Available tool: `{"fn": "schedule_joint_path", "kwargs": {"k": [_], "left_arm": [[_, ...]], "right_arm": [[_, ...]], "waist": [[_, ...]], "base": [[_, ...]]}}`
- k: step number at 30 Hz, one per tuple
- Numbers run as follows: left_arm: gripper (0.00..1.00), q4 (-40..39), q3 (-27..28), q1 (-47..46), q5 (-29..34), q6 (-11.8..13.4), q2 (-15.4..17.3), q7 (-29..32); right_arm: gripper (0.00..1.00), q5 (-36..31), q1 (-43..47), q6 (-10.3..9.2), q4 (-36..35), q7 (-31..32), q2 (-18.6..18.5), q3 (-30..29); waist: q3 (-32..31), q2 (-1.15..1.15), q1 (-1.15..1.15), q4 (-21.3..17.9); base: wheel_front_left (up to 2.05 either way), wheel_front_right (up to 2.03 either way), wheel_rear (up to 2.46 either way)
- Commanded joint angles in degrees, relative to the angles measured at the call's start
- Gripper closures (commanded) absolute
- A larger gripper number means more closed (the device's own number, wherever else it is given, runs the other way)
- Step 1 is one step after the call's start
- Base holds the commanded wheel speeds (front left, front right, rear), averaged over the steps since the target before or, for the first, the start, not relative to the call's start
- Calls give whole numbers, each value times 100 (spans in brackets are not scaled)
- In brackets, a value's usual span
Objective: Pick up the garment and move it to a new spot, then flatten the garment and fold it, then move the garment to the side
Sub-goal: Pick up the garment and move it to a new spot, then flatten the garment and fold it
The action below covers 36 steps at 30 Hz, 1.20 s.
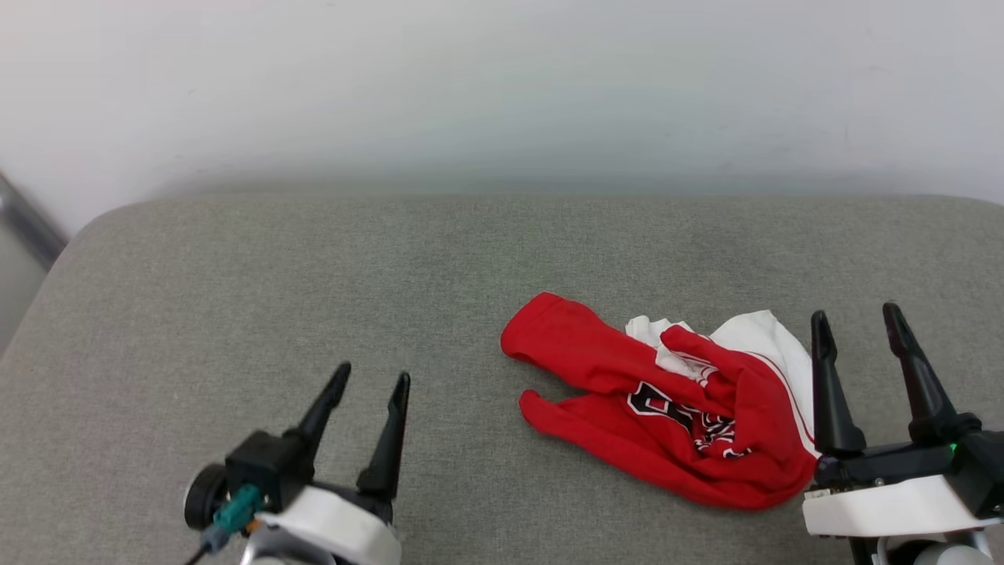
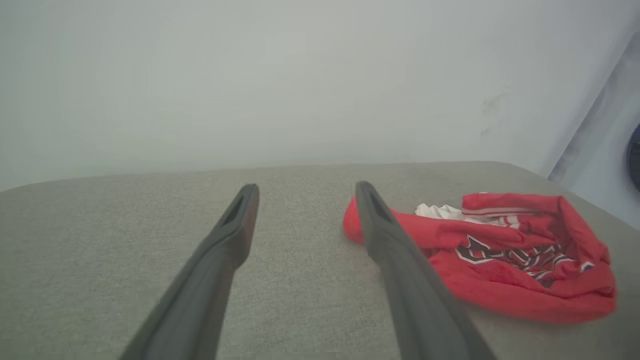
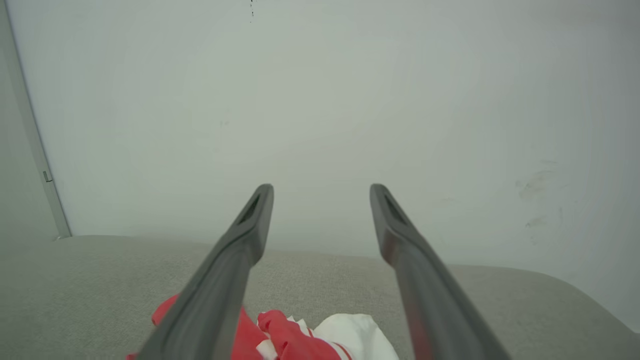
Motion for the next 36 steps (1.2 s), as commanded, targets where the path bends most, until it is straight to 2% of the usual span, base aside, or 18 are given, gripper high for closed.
{"fn": "schedule_joint_path", "kwargs": {"k": [1,10,15,18,20,24,25,26,31,32,36], "left_arm": [[0,-62,81,96,86,-23,-51,-14],[0,-96,444,464,478,-430,-443,-13],[0,-66,345,9,467,-700,-303,318],[0,-115,226,-467,347,-928,-223,921],[0,-113,67,-866,255,-1132,-126,1540],[0,-19,-177,-1768,-133,-1367,-1,2884],[0,-19,-177,-1768,-133,-1367,-1,2884],[0,53,-349,-2232,-349,-1435,110,3594],[0,277,-705,-3283,-820,-1511,365,4877],[0,277,-705,-3283,-820,-1511,365,4877],[0,561,-991,-3907,-1175,-1509,507,5539]], "right_arm": [[0,-25,49,-2,-23,-13,9,13],[0,-39,41,-2,-55,-13,9,78],[0,-79,-60,-2,-111,-13,10,88],[0,-69,-140,-2,-158,-13,10,69],[0,-56,-198,-2,-188,-13,9,46],[0,1,-341,-2,-224,-13,9,4],[0,1,-341,-2,-224,-13,9,4],[0,14,-448,-2,-250,-13,11,36],[0,128,-695,-2,-271,-13,9,76],[0,128,-695,-2,-271,-13,9,76],[0,181,-771,-2,-236,-13,10,132]], "waist": [[-1,0,0,-8],[58,0,0,-95],[269,0,0,-241],[489,0,0,-335],[672,0,0,-407],[1048,0,0,-564],[1048,0,0,-564],[1250,0,0,-666],[1703,0,0,-958],[1703,0,0,-958],[1948,0,0,-1105]], "base": [[0,0,0],[0,0,0],[0,0,0],[0,0,0],[0,0,0],[0,0,0],[0,0,0],[0,0,0],[0,0,0],[0,0,0],[0,0,0]]}}
